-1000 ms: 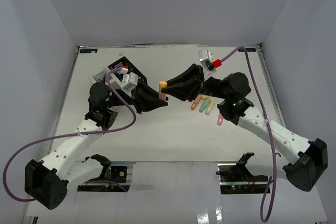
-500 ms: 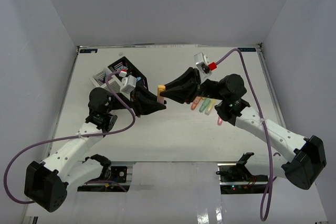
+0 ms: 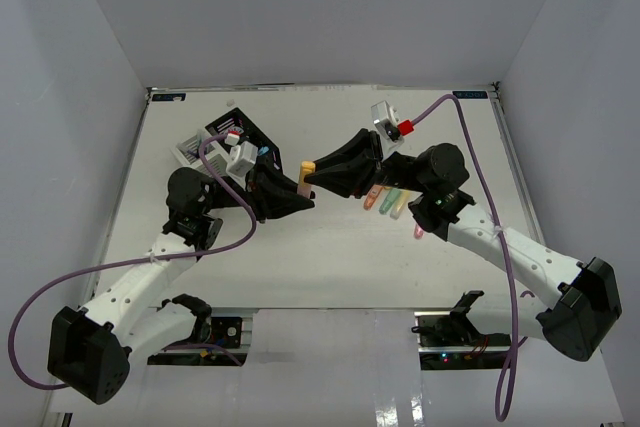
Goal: Sort the stationery into containers
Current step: Close the pen cap on the pen.
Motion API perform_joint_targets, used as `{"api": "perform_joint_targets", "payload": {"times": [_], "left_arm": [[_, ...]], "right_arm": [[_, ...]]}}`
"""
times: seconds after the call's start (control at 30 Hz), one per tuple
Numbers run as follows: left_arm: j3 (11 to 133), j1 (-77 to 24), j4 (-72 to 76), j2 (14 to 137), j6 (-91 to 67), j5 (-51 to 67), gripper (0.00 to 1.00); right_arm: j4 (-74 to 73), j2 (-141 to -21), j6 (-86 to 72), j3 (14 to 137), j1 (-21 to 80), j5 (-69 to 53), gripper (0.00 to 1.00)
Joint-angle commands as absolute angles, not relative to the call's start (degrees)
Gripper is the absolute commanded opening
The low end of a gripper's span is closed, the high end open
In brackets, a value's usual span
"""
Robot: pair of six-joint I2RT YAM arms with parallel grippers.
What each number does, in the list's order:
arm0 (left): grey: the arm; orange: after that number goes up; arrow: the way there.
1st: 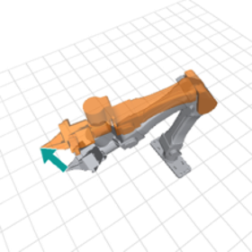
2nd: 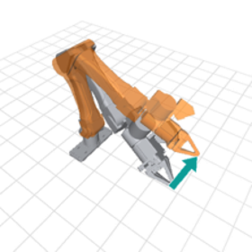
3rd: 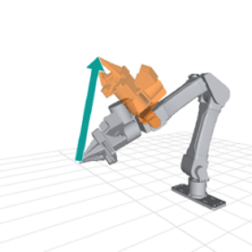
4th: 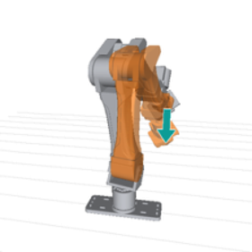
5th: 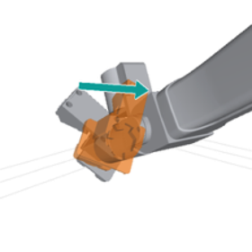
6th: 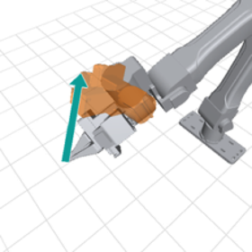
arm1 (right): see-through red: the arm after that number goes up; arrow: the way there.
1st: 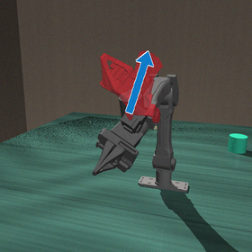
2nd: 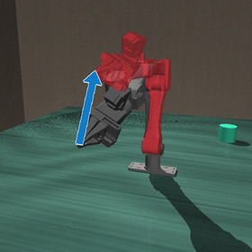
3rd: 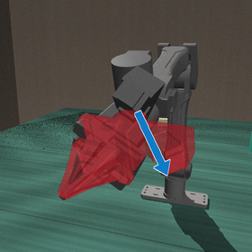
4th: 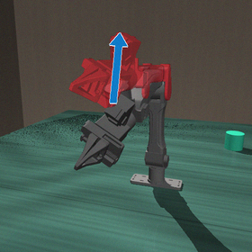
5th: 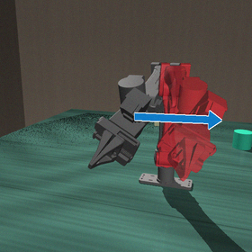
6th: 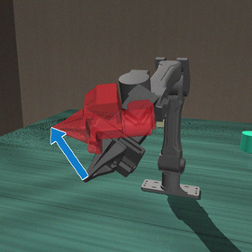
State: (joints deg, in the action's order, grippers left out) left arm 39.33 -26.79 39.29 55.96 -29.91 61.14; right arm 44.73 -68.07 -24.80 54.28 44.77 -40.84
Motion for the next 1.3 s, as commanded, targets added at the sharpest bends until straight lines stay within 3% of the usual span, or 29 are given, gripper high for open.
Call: {"api": "perform_joint_targets", "payload": {"times": [0.0,1.27], "left_arm": [[43.41,-25.93,49.74,54.22,-31.46,58.18,0.00],[53.52,-26.02,52.47,58.36,-33.05,56.87,0.00]], "right_arm": [[34.98,-69.34,-23.47,51.77,44.91,-45.53,0.08],[25.66,-73.47,-20.66,44.12,45.79,-50.36,0.08]]}}
